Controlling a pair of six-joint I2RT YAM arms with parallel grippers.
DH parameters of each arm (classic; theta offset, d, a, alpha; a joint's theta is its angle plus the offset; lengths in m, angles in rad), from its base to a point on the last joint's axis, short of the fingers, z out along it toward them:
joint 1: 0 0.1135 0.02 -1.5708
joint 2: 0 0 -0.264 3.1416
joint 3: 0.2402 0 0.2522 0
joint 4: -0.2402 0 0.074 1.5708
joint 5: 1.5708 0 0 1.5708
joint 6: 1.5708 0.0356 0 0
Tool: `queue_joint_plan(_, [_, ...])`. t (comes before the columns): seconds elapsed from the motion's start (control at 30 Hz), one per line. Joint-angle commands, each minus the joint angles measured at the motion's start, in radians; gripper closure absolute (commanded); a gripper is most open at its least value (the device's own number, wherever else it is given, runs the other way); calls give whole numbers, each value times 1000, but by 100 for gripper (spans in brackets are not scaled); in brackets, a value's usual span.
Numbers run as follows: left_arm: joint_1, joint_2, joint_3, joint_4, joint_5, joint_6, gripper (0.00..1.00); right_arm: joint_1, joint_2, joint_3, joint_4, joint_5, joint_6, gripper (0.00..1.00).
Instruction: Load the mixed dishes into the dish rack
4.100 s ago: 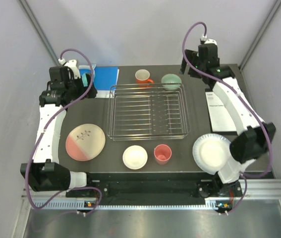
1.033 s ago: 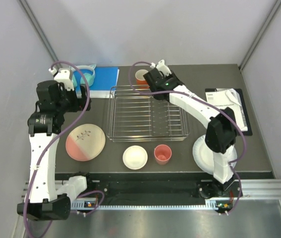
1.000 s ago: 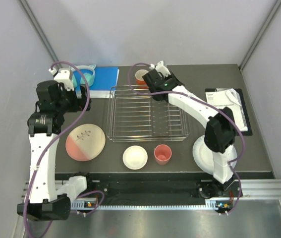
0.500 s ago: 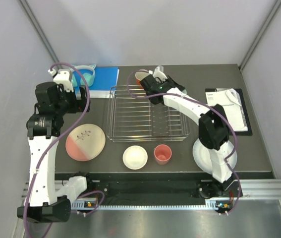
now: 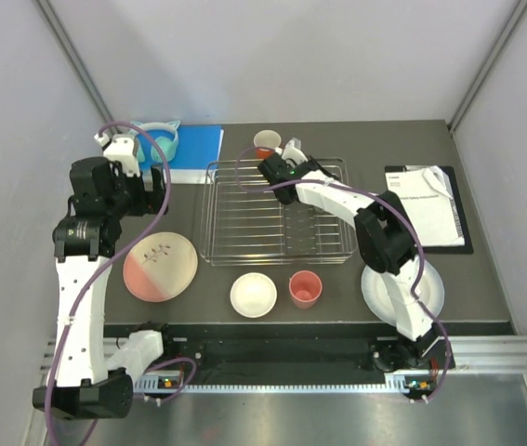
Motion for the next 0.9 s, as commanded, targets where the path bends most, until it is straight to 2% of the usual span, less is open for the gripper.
queue_joint_plan(0.0, [0,-16,-8,51,-2,8,1,17,-9,24,-16,-18,62,67])
queue_joint_plan(0.07, [0,-16,-11,53,-5,8,1,15,-13,16,-20,-27,73,51])
queue_joint_plan(0.17, [0,-18,-14,50,-6,11,1,17,-38,9,-24,-23,93,33])
queue_joint_plan(0.3, [0,-21,-11,46,-5,12,1,23,-128,10,-36,-29,108,26])
queue_joint_plan(0.43, [-2,-27,-4,40,-3,12,1,72,-246,24,-87,-67,142,8])
queue_joint_plan(0.5, [-2,-30,1,39,-6,11,1,97,-331,18,-130,-102,185,7])
queue_joint_plan(0.6, [-2,-33,9,33,-15,11,1,161,-453,-31,-170,-249,264,5])
queue_joint_plan(0.63, [0,-35,12,33,-17,11,1,198,-484,-77,-173,-394,291,10])
queue_joint_plan(0.67, [0,-36,13,33,-20,11,1,219,-553,-112,-161,-471,314,13])
queue_joint_plan(0.7, [-2,-36,15,33,-23,11,1,242,-585,-154,-121,-551,359,15])
queue_joint_plan(0.73, [0,-35,19,30,-24,9,1,284,-618,-248,-89,-704,381,15])
queue_joint_plan(0.8, [-2,-36,21,28,-23,9,1,319,-704,-339,7,-841,448,16])
queue_joint_plan(0.83, [0,-36,21,26,-23,9,1,348,-725,-417,40,-947,469,21])
queue_joint_plan(0.87, [0,-38,19,26,-24,9,1,361,-760,-450,63,-986,484,23])
